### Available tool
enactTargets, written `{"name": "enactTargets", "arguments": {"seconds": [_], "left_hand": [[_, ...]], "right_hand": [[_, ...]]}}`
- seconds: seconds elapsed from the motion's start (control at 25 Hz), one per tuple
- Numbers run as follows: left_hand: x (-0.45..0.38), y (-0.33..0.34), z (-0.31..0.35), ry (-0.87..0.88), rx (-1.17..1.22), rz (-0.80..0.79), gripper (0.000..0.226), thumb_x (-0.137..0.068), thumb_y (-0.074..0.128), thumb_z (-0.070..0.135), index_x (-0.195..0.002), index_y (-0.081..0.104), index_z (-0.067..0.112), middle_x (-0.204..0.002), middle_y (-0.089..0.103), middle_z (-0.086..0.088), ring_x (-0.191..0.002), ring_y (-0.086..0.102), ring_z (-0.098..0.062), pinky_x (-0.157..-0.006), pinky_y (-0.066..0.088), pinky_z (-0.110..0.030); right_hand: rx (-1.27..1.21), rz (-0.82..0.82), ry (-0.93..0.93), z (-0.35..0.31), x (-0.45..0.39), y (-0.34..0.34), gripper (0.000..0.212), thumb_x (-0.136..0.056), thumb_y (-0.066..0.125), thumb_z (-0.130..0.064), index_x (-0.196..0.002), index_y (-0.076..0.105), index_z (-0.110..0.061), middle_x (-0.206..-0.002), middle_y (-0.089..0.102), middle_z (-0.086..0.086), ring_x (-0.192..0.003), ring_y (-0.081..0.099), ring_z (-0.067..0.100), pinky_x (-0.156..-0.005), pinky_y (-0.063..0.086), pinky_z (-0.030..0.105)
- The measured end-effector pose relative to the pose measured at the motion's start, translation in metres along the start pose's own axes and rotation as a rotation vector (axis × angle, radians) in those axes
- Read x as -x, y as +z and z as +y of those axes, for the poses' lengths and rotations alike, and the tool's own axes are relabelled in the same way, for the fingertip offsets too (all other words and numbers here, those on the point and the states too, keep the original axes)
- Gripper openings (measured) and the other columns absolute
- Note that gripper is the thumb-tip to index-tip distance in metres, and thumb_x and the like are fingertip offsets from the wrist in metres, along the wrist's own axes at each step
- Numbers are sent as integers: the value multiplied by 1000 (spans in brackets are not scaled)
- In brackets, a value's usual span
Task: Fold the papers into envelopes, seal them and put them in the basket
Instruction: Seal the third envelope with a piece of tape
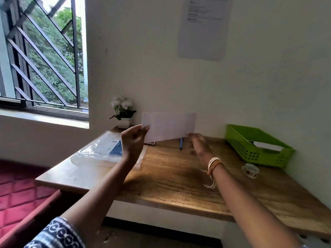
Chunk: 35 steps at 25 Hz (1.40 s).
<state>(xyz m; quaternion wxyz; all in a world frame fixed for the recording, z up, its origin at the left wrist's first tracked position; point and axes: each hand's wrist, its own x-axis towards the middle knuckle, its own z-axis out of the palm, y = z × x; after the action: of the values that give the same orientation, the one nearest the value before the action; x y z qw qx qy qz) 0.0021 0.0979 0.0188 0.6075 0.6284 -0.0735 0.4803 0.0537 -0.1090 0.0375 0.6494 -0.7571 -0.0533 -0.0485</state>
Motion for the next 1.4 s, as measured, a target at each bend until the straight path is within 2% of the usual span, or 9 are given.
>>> {"name": "enactTargets", "arguments": {"seconds": [0.16, 0.32, 0.4, 0.52, 0.68, 0.84, 1.12, 1.24, 1.4], "left_hand": [[3, -2, 1, -463, 314, -35, 3, -85, 67, 12, -83, 69, 12, -81, 67, -5, -73, 63, -15, -58, 58, -29], [3, -4, -13, -774, 189, -152, 26, -87, 66, 10, -111, 64, 1, -95, 65, -12, -83, 65, -23, -60, 61, -35], [5, -1, -21, -709, -195, -240, 36, -82, 71, 14, -115, 63, 3, -107, 67, -14, -91, 66, -27, -73, 60, -40], [12, 4, -25, -384, -810, -418, 43, -79, 69, 23, -120, 64, 12, -117, 66, -11, -108, 62, -26, -92, 51, -36], [18, 7, -19, -128, -1051, -662, 22, -85, 55, 23, -94, 74, 18, -111, 66, -9, -102, 60, -27, -84, 51, -36], [27, 19, 1, 81, -1259, -769, 24, -92, 51, 27, -107, 68, 19, -118, 62, -6, -114, 55, -24, -98, 40, -39], [37, 112, 22, 33, -974, -1223, 46, -92, 50, 48, -132, 51, 27, -142, 49, 2, -133, 42, -22, -109, 29, -52], [46, 127, 11, 4, -903, -1263, 44, -93, 50, 45, -133, 49, 27, -144, 46, 0, -134, 40, -21, -111, 27, -54], [51, 127, -1, -15, -854, -1270, 46, -95, 45, 44, -137, 44, 27, -146, 42, -2, -134, 39, -21, -112, 28, -52]], "right_hand": [[9, 120, -51, 10, -8, -17, 60, -90, 62, -32, -139, 40, -6, -140, 47, 12, -128, 46, 28, -101, 38, 35], [78, 166, 42, 22, -16, -36, 36, -84, 64, -6, -119, 58, -2, -115, 59, 11, -113, 54, 27, -86, 43, 31], [331, 222, 85, 26, -14, -48, 15, -80, 59, 1, -94, 64, -1, -92, 60, 12, -97, 58, 27, -75, 42, 30], [697, 164, 151, 20, 1, -61, 29, -84, 56, -5, -110, 61, 9, -113, 63, 25, -108, 61, 35, -70, 44, 26], [1048, 126, 132, 18, 11, -74, 33, -89, 53, -14, -116, 60, 4, -124, 61, 21, -112, 60, 33, -70, 39, 26], [1132, 92, 67, 23, 11, -79, 31, -86, 58, -20, -110, 63, -1, -117, 64, 19, -106, 62, 33, -70, 38, 26], [1280, 563, -368, -4, 3, -126, 32, -74, 66, -29, -97, 70, -7, -106, 64, 20, -103, 58, 40, -83, 47, 41], [1365, 471, -194, -13, -10, -163, 53, -77, 65, -45, -116, 64, -9, -119, 59, 19, -110, 56, 39, -88, 47, 42], [1265, 268, -26, -9, -21, -194, 37, -86, 54, -30, -115, 67, -10, -121, 64, 19, -110, 59, 37, -87, 49, 39]]}}
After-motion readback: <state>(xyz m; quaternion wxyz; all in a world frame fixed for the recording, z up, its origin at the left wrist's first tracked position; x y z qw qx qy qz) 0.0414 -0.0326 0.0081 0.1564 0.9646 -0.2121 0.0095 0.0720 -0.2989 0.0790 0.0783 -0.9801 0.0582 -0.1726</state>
